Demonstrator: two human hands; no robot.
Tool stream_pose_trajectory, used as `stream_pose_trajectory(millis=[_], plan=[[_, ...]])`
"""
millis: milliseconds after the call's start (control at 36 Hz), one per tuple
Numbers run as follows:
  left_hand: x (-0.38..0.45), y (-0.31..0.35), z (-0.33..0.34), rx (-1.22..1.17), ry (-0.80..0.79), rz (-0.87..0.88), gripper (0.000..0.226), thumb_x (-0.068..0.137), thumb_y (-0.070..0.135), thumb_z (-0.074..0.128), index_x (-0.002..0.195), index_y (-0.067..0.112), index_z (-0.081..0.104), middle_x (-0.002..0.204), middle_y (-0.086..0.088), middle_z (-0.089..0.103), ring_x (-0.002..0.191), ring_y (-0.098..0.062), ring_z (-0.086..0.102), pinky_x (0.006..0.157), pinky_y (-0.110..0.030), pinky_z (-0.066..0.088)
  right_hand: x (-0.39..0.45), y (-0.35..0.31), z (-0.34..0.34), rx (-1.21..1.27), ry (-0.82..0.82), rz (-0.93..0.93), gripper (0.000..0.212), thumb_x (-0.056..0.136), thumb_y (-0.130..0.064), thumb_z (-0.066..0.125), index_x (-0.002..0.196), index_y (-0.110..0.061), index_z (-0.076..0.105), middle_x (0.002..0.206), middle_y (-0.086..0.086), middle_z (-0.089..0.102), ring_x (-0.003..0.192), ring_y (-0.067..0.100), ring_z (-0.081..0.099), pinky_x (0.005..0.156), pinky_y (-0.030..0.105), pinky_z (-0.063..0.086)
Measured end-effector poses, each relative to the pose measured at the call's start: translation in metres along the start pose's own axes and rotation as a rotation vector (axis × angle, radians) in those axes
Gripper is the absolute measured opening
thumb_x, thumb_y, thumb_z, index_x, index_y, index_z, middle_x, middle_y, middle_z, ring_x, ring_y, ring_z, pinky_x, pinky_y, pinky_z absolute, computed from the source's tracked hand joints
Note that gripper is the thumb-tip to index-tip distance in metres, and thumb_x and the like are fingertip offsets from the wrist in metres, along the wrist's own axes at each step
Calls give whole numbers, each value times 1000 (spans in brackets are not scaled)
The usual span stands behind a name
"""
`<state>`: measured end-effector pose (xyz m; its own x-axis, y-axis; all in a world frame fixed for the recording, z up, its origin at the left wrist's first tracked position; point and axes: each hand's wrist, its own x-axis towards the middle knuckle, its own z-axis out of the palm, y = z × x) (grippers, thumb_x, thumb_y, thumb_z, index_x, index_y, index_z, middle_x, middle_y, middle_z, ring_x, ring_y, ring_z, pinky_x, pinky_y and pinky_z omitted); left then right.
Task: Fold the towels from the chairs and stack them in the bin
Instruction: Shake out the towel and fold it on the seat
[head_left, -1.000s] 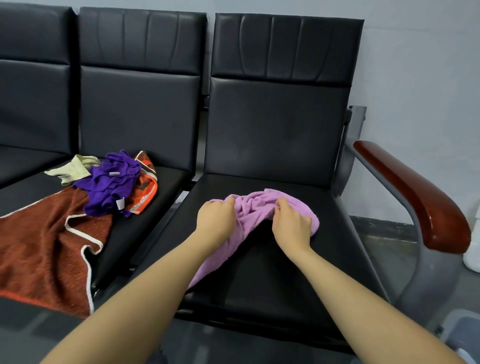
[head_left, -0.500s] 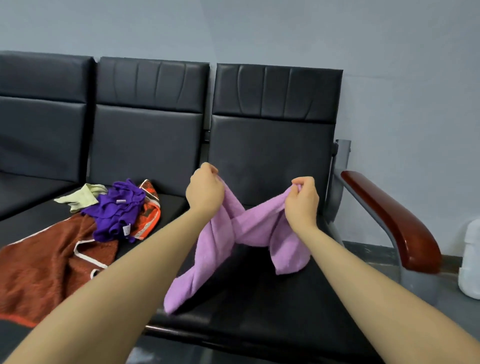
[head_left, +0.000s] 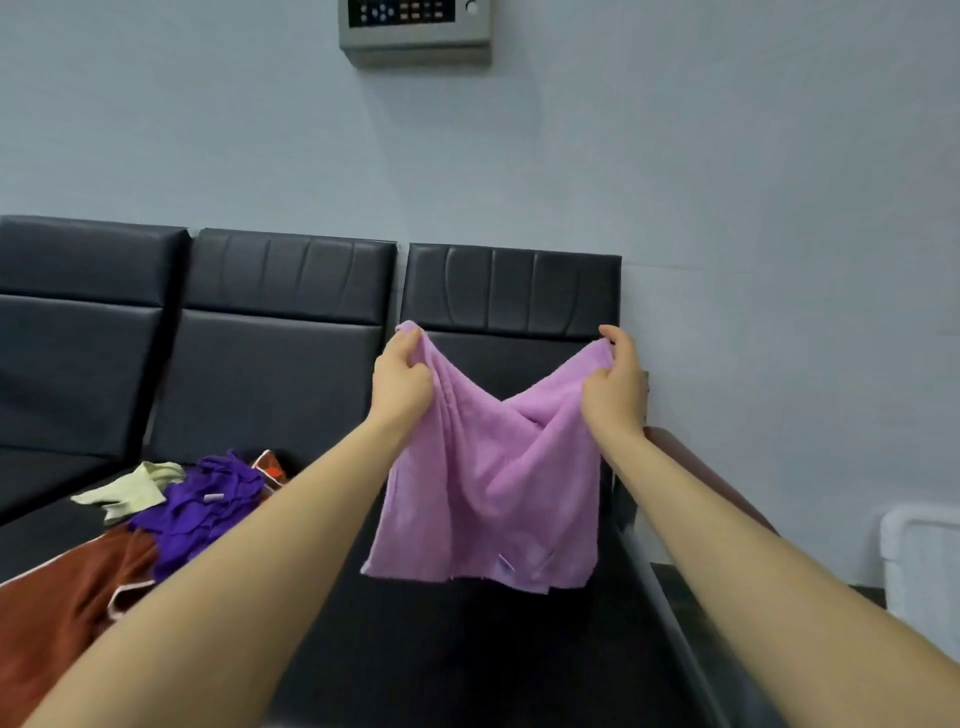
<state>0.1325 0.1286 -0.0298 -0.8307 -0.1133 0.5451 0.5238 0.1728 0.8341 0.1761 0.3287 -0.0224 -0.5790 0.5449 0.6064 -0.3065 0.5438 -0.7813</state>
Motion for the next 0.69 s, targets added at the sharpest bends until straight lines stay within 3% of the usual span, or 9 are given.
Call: stream_pose_trajectory(millis=[56,139,222,278,333,444,556,694], plan=[[-2,-1,1,-46,-14,-17,51,81,-7,32,110,21,64,112,-2,58,102,-13,51,98,-23,39,-2,2,-3,25,0,-7,63,86,9,27,134,-26,48,138,2,50,123,21,46,88,24,35],[-2,-7,7,-65,59,-122,21,85,17,55,88,33,68,102,15,65,105,-13,57,106,-34,37,-6,9,-2,38,-2,1,57,86,8,27,123,-22,59,132,1,55,125,20,47,98,27,38],[-6,-12,11,-98,123,-183,11,87,23,62,80,23,71,94,9,70,103,-16,61,92,-29,43,-10,17,1,17,5,61,46,91,4,31,113,-21,63,122,2,61,118,24,52,104,39,42],[-11,-14,14,-66,115,-184,16,91,15,57,94,16,72,104,3,69,105,-15,60,84,-24,42,-14,19,3,6,10,86,42,91,2,33,108,-21,64,117,3,63,114,25,54,104,46,41],[-16,-18,15,4,91,-172,29,92,6,48,109,14,70,115,0,66,108,-15,58,86,-21,39,-19,22,4,2,11,102,39,91,1,35,105,-20,65,115,2,65,113,23,55,105,46,39],[-22,-29,15,154,-1,-128,52,84,-7,36,122,14,64,124,-1,62,117,-17,55,89,-20,39,-31,30,3,28,-37,104,36,94,0,36,100,-16,68,109,2,64,100,14,56,93,30,47],[-30,-33,17,107,-162,-35,63,73,-15,27,113,13,68,98,5,68,112,-14,58,96,-22,44,-45,32,10,-1,-212,47,35,94,-2,39,98,-13,72,109,1,58,97,9,51,87,19,37],[-39,-29,24,5,-274,-39,48,79,-16,34,94,9,71,86,0,68,87,-11,64,75,-14,51,-58,33,25,-33,-497,-26,30,90,-7,56,117,-14,66,114,0,52,106,10,52,89,17,36]])
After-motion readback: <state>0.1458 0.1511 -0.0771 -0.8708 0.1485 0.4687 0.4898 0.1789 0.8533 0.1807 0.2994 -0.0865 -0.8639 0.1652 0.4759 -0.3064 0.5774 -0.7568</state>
